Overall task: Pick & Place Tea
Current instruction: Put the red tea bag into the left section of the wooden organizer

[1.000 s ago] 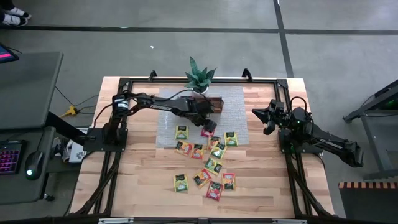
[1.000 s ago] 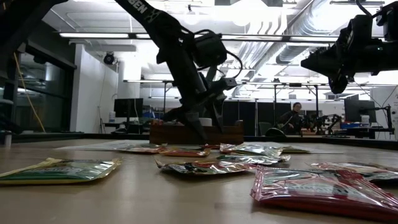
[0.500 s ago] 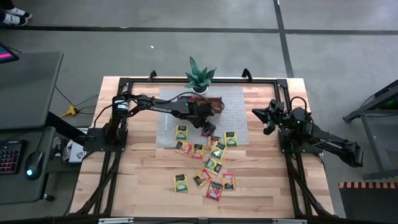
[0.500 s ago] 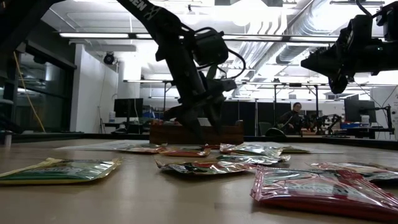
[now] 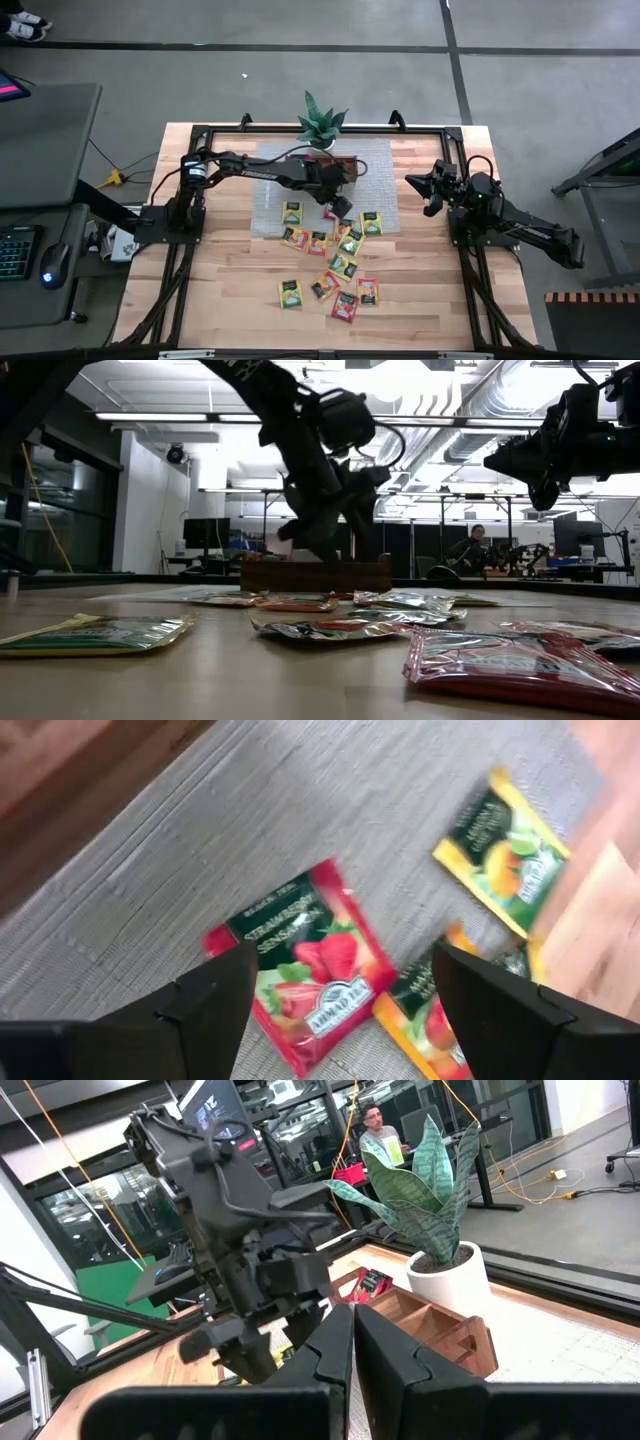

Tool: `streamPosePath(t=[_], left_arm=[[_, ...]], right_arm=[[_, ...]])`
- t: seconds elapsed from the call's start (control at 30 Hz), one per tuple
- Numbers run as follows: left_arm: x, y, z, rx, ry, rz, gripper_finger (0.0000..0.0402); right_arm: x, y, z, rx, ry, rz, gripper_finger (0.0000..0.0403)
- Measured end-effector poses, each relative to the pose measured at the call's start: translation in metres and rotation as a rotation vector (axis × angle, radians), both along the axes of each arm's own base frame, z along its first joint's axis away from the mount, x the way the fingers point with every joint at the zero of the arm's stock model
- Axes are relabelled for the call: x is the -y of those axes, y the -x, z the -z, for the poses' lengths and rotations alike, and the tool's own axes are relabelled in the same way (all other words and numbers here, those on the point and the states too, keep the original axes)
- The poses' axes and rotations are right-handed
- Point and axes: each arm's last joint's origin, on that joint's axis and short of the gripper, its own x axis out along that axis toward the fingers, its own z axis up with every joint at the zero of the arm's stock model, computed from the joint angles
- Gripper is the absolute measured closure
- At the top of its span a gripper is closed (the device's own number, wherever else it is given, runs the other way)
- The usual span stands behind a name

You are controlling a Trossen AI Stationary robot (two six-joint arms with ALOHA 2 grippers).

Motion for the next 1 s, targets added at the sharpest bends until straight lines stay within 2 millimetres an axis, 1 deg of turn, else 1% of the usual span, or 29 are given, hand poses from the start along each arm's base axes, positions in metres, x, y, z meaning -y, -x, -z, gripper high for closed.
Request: streamPosePath(t=[0.1,0.17,0.27,0.33,0.43,0.53,0.63,0.77,0.9,1.0], left_arm=[[0.0,-0.001,-0.007,-0.035,-0.019,0.007,0.011],[-0.002,-0.008,-0.003,-0.064,-0.02,0.002,0.0115],[-0.002,-0.011,0.006,-0.191,0.012,0.003,0.0121],[-0.004,-0.022,0.004,-0.194,0.018,0.007,0.0126],[-0.004,-0.025,0.001,-0.263,0.037,0.011,0.013],[-0.006,-0.036,-0.003,-0.212,0.029,0.007,0.0133],[-0.006,-0.034,0.001,-0.264,0.038,0.002,0.0133],[-0.006,-0.034,-0.003,-0.241,0.037,-0.012,0.0133],[-0.006,-0.034,0.001,-0.251,0.035,-0.022,0.0133],[-0.006,-0.038,0.011,-0.261,0.044,-0.04,0.0134]], right_arm=[[0.0,0.0,0.0,0.0,0.0,0.0,0.0391],[0.0,0.0,0.0,0.0,0.0,0.0,0.0391],[0.0,0.0,0.0,0.0,0.0,0.0,0.0391],[0.0,0.0,0.0,-0.001,0.0,0.0,0.0391],[0.0,0.0,0.0,-0.003,-0.002,0.0,0.0391],[0.0,0.0,0.001,-0.007,-0.004,0.0,0.0391],[0.0,0.0,0.001,-0.007,-0.003,0.0,0.0391],[0.0,0.0,0.001,-0.007,-0.003,0.0,0.0391],[0.0,0.0,0.001,-0.006,-0.003,0.0,0.0391],[0.0,0.0,0.001,-0.006,-0.003,0.0,0.0391]])
